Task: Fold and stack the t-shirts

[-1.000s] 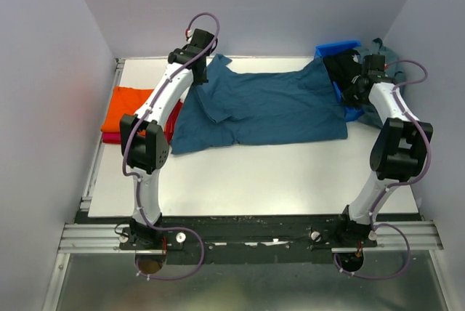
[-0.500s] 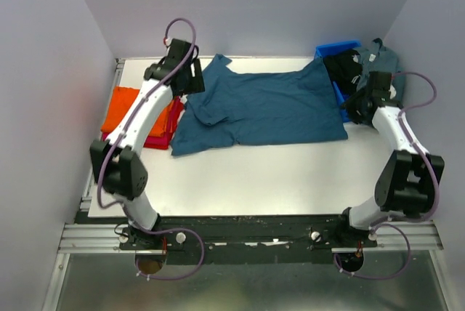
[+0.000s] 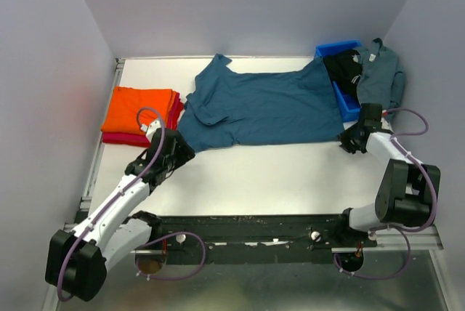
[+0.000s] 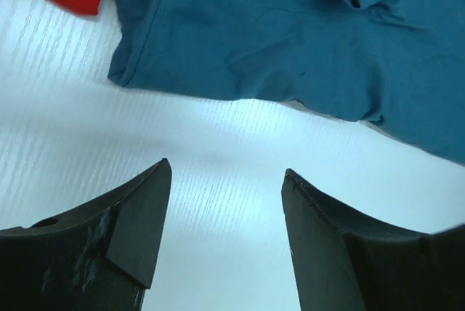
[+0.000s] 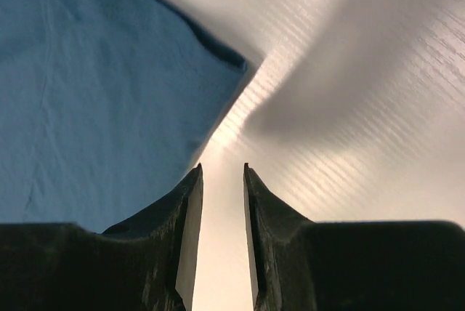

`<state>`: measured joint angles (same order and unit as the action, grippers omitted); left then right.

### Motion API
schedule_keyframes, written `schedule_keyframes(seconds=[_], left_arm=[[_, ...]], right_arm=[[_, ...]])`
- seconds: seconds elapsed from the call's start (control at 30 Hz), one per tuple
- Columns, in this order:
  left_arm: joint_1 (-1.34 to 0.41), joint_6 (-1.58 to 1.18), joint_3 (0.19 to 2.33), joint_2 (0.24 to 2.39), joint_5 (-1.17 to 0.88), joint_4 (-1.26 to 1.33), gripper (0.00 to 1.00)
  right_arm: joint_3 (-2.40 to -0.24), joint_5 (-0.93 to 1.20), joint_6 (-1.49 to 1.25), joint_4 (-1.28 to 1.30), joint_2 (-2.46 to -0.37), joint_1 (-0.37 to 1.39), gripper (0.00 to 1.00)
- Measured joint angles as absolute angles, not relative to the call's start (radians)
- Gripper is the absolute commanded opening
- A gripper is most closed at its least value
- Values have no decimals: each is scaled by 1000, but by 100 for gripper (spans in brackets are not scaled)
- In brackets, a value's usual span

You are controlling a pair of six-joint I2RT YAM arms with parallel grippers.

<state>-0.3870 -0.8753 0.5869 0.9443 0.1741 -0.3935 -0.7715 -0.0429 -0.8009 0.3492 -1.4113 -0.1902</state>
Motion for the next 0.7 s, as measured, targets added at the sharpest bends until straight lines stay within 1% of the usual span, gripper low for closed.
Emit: schedule_keyframes(seconds=[0.07,0.13,0.27,0.33,0.4,0.57,0.7], left_arm=[[-388,-916,529,904,186,-376,73],[-388,-952,497,867,202,-348,73],[-388,-977,493,839,231,-302,73],[-388,-978,498,836,246,-294,73],[-388,-976,503,836,262,-294,73],[-388,-972,516,836,281,-292,73],[-388,-970,516,836,280,-293,73]], right_arm=[[-781,-43,-813,328,-1454,-199,40],[-788,-43,-824,305,-1498,-206,41],[-795,-43,-843,270,-1557,-212,41],[-815,-43,-850,262,-1576,-214,43],[-833,-43,-856,251,-1592,-218,44],[-838,-43,-855,244,-1585,-224,45],[-799,-44,-852,232,-1515,-224,45]])
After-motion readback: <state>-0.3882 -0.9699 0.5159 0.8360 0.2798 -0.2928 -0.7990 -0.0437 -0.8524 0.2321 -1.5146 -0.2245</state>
